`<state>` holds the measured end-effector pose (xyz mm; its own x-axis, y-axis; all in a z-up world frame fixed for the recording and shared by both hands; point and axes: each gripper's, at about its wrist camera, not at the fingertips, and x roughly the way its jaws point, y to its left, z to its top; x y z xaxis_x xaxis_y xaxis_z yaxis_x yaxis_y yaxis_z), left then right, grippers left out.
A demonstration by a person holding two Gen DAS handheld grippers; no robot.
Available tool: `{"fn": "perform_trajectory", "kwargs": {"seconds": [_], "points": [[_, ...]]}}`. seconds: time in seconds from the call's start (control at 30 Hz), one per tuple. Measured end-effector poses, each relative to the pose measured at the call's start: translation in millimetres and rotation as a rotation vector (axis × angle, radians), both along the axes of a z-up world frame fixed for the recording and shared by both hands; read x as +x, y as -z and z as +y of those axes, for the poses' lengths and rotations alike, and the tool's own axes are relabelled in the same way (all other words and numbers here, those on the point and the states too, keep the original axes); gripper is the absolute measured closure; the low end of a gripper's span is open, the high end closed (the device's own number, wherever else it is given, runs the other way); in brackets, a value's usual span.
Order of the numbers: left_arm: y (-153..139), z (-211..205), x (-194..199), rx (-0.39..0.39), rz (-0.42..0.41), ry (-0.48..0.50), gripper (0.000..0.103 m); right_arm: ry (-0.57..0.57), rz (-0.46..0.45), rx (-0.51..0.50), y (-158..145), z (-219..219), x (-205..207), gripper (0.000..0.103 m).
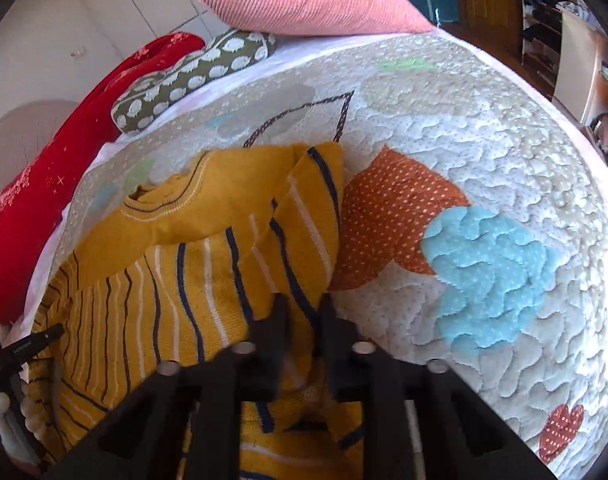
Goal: Fold small clothes
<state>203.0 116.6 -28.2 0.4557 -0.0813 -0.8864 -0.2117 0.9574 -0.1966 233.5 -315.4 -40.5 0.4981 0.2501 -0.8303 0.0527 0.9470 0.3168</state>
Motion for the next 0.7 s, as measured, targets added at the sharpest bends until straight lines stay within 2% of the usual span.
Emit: {"fn": "perform_trajectory", "kwargs": {"seconds": [0.07, 0.13, 0.2, 0.27, 0.33, 0.43, 0.6, 0.7], "points": [[-4, -9, -1, -0.007, -0.011, 0.035, 0.091, 0.034, -0.027, -0.018, -6, -9, 0, 0.094], [0, -21, 2, 0.024, 0.005, 0.056, 0.089, 0.092, -0.032, -0.047, -9, -24, 0, 0.094], [8, -29, 9, 0.084, 0.024, 0.045, 0.089, 0.147, -0.017, -0.081, -4, -36, 2, 0.099], [15, -29, 11, 0.092, 0.029, 0.024, 0.086, 0.168, 0.020, -0.136, 6, -42, 4, 0.099], [14, -27, 9, 0.092, 0.017, 0.017, 0.084, 0.164, 0.021, -0.100, 9, -50, 0, 0.099], [7, -20, 2, 0.078, 0.005, 0.011, 0.082, 0.202, -0.051, -0.067, -12, -63, -20, 0.099], [-13, -15, -23, 0.073, -0.037, -0.018, 0.081, 0.112, -0.142, 0.025, -43, -47, -48, 0.099], [-25, -17, -52, 0.079, -0.069, -0.028, 0.076, -0.009, -0.131, 0.083, -39, -16, -52, 0.094]]}}
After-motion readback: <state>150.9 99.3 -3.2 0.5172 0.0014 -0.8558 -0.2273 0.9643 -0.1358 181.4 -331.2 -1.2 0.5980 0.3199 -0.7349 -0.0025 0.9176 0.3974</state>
